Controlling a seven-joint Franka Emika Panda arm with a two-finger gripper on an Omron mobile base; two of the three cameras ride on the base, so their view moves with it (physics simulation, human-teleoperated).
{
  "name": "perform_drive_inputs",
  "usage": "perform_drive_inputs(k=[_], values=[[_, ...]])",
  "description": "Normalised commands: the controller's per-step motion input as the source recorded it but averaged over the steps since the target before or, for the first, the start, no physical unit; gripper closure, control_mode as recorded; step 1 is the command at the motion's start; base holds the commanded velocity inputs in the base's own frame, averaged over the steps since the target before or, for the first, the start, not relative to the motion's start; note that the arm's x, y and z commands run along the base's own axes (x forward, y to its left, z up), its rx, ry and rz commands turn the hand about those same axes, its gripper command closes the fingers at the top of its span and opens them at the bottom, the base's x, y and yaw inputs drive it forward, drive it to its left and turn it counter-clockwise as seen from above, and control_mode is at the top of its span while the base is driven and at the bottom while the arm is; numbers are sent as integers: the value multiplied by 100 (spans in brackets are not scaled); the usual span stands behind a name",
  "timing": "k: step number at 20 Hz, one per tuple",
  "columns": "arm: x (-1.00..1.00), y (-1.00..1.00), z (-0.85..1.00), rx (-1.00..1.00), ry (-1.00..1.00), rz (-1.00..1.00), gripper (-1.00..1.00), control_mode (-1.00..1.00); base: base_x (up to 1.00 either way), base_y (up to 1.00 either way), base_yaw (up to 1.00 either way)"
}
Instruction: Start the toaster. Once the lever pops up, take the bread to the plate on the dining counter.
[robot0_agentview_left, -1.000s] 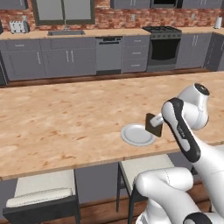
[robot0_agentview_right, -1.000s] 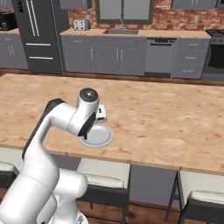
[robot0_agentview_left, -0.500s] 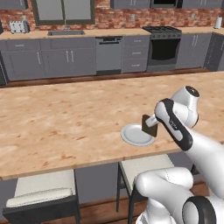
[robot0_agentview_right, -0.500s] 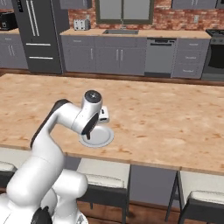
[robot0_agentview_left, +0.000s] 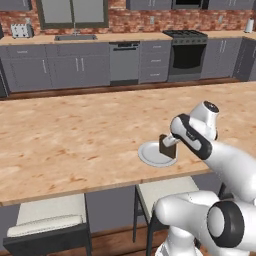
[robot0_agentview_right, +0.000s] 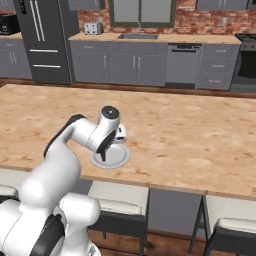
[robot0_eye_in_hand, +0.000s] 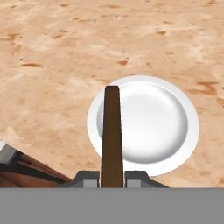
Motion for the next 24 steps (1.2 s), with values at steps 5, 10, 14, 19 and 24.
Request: perform_drive_inputs(k=[5,10,14,19,24], values=[[26,0,-24,0,0,0,100,-100,0,0,0],[24,0,-19,0,0,0,100,-100,0,0,0],[19,0,-17,0,0,0,100,-100,0,0,0],[12,0,-17,0,0,1,100,-100,0,0,0],[0,0,-11,0,0,0,100,-100,0,0,0]])
